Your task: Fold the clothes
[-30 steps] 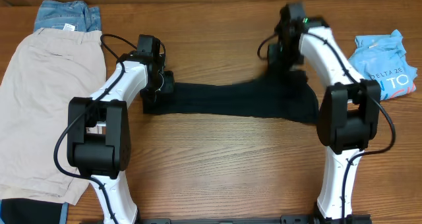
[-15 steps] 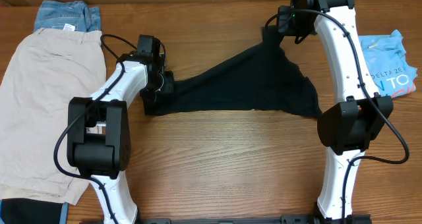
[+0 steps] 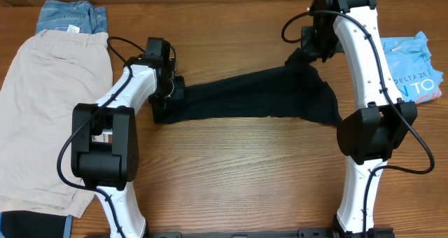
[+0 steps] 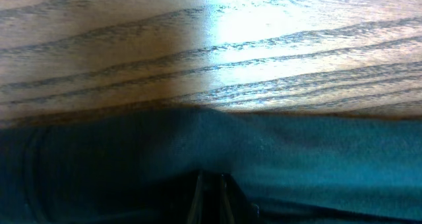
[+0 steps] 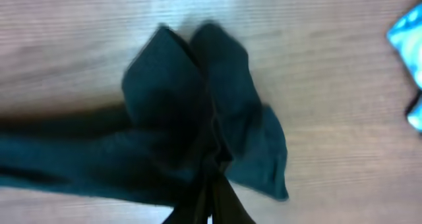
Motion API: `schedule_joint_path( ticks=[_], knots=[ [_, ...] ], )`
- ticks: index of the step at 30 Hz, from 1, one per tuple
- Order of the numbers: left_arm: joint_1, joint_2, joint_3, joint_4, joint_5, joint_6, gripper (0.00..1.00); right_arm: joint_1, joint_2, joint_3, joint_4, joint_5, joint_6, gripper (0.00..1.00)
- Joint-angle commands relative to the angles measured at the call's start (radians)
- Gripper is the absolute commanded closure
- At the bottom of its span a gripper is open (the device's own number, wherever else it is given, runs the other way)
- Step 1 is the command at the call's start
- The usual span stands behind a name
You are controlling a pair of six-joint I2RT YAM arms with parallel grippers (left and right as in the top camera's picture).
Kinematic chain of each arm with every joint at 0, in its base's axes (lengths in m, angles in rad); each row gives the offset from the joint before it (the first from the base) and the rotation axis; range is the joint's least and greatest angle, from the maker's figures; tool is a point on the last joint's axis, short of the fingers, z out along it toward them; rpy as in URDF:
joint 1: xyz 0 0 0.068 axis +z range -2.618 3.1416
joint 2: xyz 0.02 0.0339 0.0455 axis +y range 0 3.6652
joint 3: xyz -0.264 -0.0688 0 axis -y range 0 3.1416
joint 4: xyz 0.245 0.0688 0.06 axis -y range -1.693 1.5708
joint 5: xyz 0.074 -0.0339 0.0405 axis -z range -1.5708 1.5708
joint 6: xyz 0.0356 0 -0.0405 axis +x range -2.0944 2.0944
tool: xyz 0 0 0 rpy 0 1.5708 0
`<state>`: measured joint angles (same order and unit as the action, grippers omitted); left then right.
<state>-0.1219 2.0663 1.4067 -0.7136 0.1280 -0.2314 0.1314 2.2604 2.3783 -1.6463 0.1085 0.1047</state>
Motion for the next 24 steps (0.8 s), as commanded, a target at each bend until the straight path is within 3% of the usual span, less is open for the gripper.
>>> schedule_joint_path(
  ticks=[1,7,24],
  knots=[
    [0.006,0.008,-0.028,-0.021,-0.026,0.015,0.87,-0.011,-0.016,0.013,-0.04,0.011,0.0,0.94],
    [0.006,0.008,-0.028,-0.022,-0.026,0.015,0.87,-0.01,-0.016,0.011,-0.048,-0.135,-0.001,0.94],
    [0.025,0.008,-0.028,-0.04,-0.031,0.023,0.87,-0.008,-0.025,-0.027,-0.048,-0.076,0.091,0.96]
  ],
)
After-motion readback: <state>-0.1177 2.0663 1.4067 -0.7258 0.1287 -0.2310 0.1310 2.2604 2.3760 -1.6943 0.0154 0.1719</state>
